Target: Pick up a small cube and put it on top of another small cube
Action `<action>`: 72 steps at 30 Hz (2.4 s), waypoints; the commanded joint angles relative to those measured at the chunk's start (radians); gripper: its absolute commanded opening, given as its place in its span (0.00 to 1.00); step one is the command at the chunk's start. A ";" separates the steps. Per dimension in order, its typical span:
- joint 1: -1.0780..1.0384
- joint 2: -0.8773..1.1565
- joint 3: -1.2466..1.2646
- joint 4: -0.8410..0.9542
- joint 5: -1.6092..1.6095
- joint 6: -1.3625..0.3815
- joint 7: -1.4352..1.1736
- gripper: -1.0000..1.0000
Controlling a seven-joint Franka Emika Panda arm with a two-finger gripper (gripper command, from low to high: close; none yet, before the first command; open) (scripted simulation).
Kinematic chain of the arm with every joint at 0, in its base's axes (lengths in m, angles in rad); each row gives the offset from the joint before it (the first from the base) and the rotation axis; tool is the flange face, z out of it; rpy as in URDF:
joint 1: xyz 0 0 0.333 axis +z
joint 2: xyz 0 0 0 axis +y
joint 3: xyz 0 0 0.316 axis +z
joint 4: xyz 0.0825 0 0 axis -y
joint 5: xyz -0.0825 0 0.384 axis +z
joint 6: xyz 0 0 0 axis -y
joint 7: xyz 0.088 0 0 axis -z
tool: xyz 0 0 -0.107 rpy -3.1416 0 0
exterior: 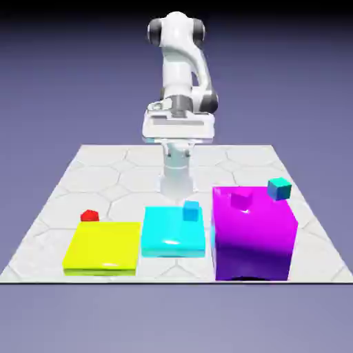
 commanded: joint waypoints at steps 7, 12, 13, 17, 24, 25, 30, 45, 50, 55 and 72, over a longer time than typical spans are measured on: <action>0.176 0.041 -0.254 0.002 0.052 0.001 -0.087 0.50; 0.302 0.070 -0.435 0.004 0.089 0.001 -0.149 0.50; 0.328 0.075 -0.471 0.004 0.097 0.001 -0.162 0.50; 0.428 0.099 -0.616 0.006 0.126 0.002 -0.211 0.50; 0.605 0.139 -0.870 0.008 0.178 0.003 -0.298 0.50; 0.630 0.145 -0.906 0.008 0.186 0.003 -0.311 0.50; 0.756 0.174 -1.087 0.010 0.223 0.003 -0.373 0.50; 1.134 0.261 -1.631 0.015 0.334 0.005 -0.559 0.50; 1.260 0.290 -1.812 0.017 0.371 0.006 -0.621 0.50; 1.386 0.319 -1.993 0.018 0.408 0.006 -0.683 0.50; 1.814 0.418 -2.609 0.024 0.535 0.008 -0.895 0.50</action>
